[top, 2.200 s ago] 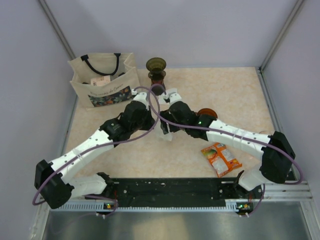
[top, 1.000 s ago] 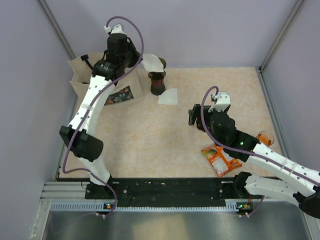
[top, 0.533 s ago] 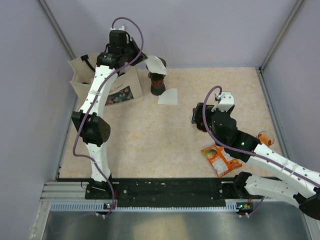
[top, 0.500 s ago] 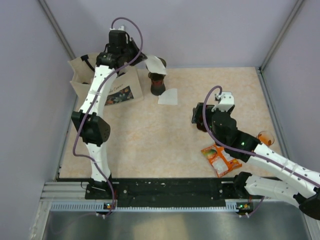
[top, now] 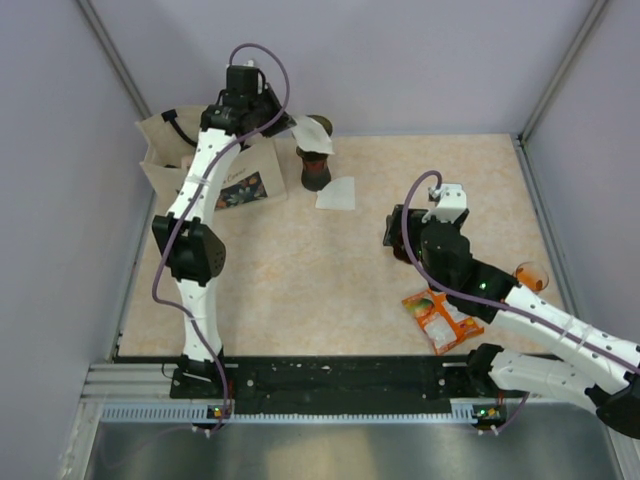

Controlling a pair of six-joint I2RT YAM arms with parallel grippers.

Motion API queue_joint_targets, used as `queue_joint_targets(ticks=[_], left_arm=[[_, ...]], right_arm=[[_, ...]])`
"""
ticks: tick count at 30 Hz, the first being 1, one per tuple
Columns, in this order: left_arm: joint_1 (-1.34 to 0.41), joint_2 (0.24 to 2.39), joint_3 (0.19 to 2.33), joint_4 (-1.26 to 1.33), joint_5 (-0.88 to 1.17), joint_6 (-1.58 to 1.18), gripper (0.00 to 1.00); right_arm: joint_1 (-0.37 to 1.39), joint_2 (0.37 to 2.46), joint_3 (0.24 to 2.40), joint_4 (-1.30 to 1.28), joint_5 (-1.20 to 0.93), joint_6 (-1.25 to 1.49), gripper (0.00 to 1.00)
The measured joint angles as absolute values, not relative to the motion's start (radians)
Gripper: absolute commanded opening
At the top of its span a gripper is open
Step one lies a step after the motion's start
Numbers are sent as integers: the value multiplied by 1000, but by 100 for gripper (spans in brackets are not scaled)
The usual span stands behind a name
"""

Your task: Place the coffee filter in the dripper

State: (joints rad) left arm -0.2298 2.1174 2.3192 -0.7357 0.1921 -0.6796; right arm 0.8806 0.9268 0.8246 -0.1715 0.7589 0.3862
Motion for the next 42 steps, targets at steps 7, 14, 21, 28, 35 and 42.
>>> queue_joint_targets(ticks=[7, 14, 21, 28, 35, 42], left_arm=[[-224, 2167, 2357, -734, 189, -679, 0], [-217, 2193, 2358, -735, 163, -681, 8], [-217, 2193, 2360, -734, 136, -675, 48], [-218, 2193, 2364, -732, 109, -648, 75], [-228, 2165, 2352, -726, 83, -578, 80], [-293, 2022, 2237, -686, 32, -457, 85]], right_arm=[[881, 936, 825, -171, 759, 387, 99], [881, 941, 825, -170, 758, 388, 99], [881, 944, 824, -165, 757, 388, 99], [881, 944, 818, -161, 758, 387, 99], [881, 953, 811, -163, 758, 387, 99], [881, 954, 811, -163, 759, 386, 98]])
